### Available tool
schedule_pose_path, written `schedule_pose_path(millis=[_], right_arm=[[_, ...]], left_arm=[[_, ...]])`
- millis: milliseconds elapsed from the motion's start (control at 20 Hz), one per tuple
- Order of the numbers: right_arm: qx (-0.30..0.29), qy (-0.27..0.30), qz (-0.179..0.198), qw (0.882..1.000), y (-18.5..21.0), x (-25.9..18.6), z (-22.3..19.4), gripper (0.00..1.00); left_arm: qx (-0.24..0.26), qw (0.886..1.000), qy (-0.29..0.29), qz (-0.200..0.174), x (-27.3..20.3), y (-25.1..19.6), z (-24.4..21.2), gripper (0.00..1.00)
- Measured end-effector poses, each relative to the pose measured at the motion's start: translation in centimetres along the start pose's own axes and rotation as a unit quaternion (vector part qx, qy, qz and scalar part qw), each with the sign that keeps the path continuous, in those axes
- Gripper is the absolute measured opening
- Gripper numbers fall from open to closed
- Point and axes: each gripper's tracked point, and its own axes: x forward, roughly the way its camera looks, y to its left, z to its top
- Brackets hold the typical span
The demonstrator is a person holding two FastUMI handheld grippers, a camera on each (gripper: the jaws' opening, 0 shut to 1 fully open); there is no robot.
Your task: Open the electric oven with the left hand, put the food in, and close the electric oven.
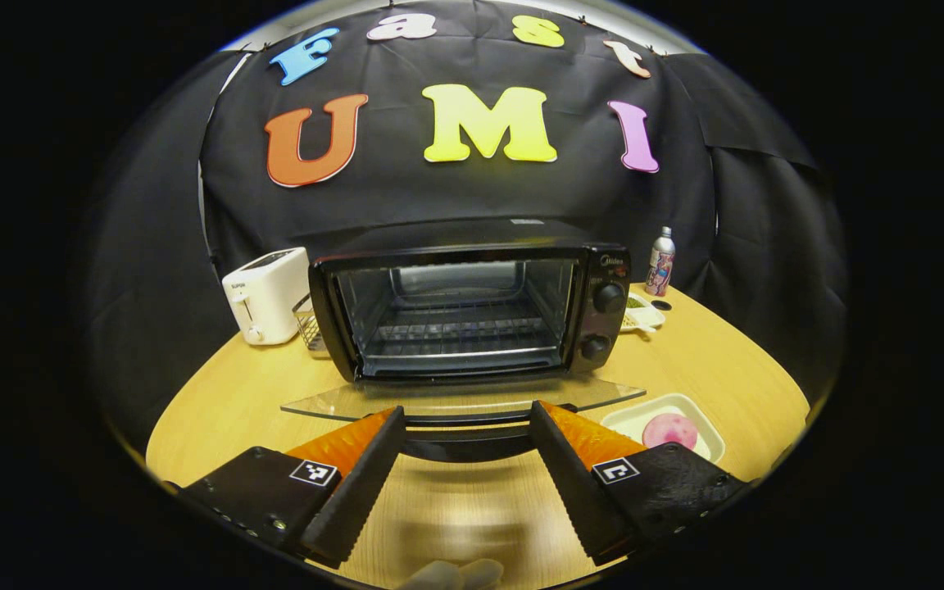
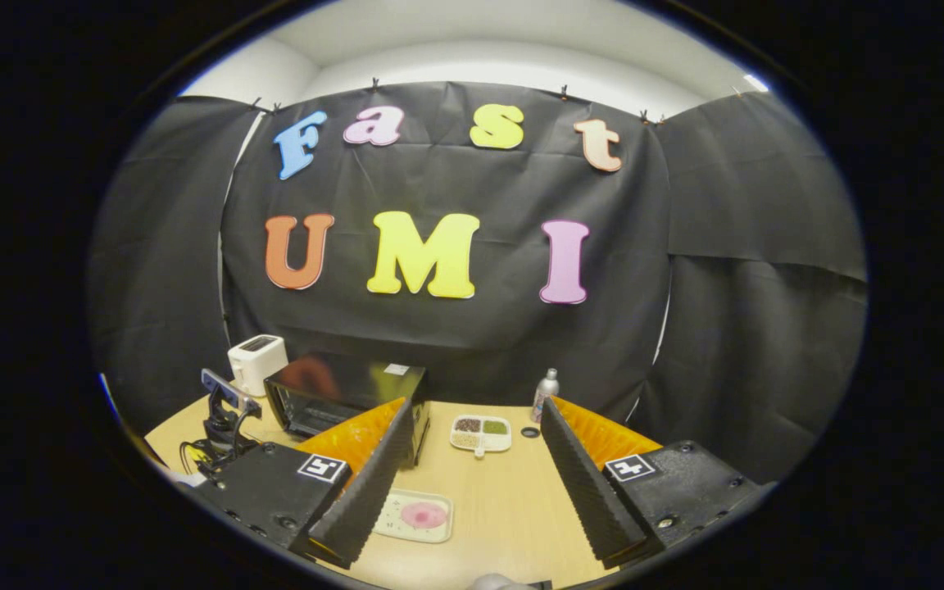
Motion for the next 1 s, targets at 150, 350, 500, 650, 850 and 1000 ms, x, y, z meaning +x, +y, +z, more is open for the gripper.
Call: schedule_pose_path(millis=[150,350,500,650,850,1000], right_arm=[[0.001,0.014,-0.001,1.0,0.3,0.0,-1.2,1.0],[0.001,0.022,-0.006,1.0,0.1,-0.3,-1.8,0.97],[-0.003,0.024,-0.009,1.0,-0.1,-0.5,-2.2,1.0],[-0.006,0.032,-0.011,0.999,-0.4,-0.5,-2.7,1.0],[-0.005,0.044,-0.01,0.999,-0.6,-0.5,-4.0,1.0],[0.01,0.053,-0.001,0.999,-0.6,-0.1,-5.3,0.97]], left_arm=[[0.003,1.0,0.012,0.0,-0.1,-0.1,-1.6,0.97],[0.002,0.999,0.038,-0.001,0.0,-0.1,-4.1,0.97],[0.023,0.998,0.055,0.001,0.2,0.0,-5.8,0.97],[0.015,0.997,0.078,0.0,0.8,-0.1,-7.8,0.97],[0.018,0.997,0.073,0.002,0.7,-0.1,-7.9,0.97],[0.016,0.999,0.035,0.017,0.0,0.8,-5.8,0.97]])
